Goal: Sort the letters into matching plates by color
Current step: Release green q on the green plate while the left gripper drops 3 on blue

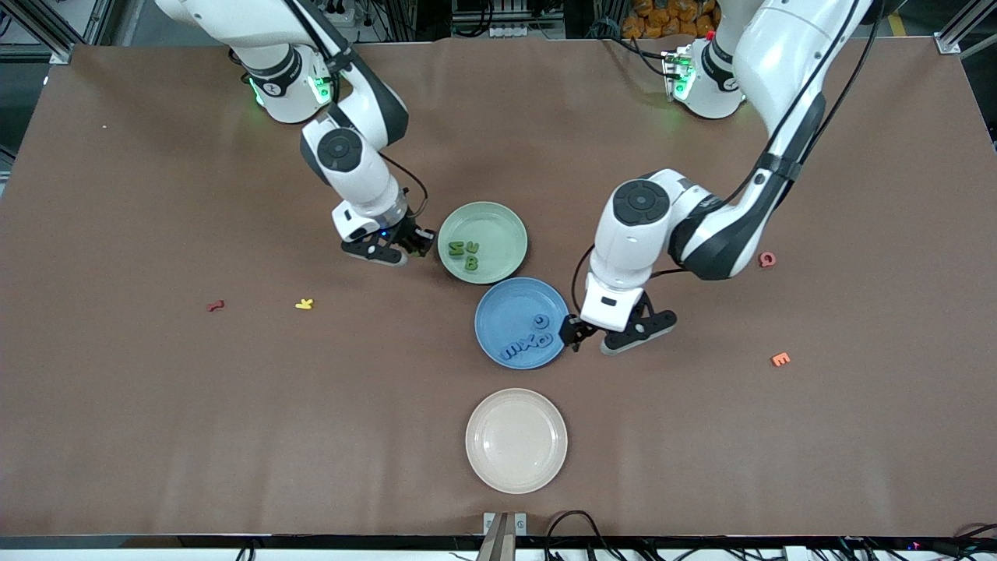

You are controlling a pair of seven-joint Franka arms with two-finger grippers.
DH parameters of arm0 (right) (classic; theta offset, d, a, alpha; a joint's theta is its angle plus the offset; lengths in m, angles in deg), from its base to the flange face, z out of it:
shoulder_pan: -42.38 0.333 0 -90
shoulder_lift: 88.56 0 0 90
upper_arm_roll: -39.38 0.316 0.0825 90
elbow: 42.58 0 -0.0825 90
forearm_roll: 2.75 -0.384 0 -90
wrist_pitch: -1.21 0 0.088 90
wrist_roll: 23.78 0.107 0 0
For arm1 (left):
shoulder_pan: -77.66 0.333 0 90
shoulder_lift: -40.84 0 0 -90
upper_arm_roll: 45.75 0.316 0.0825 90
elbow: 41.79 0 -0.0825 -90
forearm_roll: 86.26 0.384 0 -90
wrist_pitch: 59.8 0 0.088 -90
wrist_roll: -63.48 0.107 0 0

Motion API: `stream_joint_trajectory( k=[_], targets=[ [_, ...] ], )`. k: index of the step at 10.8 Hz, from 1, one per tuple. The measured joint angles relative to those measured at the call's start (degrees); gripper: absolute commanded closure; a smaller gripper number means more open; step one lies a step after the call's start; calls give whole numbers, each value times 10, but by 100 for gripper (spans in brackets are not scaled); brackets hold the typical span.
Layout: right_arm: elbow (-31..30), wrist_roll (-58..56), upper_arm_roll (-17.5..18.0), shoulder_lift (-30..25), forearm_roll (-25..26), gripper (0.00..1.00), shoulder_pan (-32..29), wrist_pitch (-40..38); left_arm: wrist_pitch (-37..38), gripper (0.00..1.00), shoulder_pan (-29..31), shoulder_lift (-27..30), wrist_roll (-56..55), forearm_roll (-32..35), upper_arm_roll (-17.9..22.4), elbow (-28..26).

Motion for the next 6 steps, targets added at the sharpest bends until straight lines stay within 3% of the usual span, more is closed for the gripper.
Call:
stream_joint_trajectory(
  k=[4,5,6],
  targets=[
    [37,75,1,21,0,100,65,-1,160,0,55,68,224,-110,0,29],
    [44,86,1,28,0,93,74,-1,189,0,69,80,257,-121,0,40],
    [51,99,1,36,0,76,82,-1,205,0,79,89,278,-128,0,46]
  ],
)
